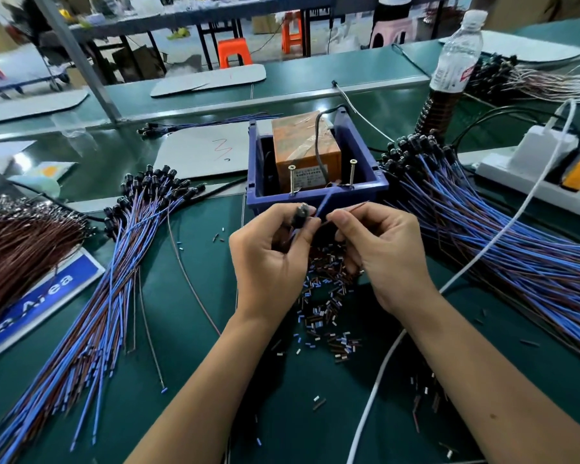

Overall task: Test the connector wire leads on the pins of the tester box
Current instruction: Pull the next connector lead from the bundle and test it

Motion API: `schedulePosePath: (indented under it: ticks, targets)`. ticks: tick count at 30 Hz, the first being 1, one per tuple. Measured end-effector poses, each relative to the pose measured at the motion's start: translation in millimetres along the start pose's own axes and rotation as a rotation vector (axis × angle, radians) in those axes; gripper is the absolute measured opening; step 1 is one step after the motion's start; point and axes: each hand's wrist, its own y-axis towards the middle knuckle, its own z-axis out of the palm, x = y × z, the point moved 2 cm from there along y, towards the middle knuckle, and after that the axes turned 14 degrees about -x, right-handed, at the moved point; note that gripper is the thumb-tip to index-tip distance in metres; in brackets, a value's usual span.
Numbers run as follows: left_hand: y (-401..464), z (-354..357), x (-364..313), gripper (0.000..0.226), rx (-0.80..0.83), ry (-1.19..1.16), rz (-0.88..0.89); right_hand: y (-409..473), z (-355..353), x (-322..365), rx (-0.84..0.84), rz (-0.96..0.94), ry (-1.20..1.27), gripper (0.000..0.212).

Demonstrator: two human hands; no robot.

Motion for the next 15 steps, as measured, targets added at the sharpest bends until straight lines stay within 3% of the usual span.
schedulePosePath:
  ticks: [6, 15]
  targets:
    - [5, -8, 4, 0.023, -0.298, 0.000, -0.083, 3, -3, 5, -0.034, -0.070, 0.039, 0.018]
    - [3, -4, -2, 0.022, -0.312, 0.046, -0.090, -2, -6, 12, -0.248, -0.367, -0.219, 0.005]
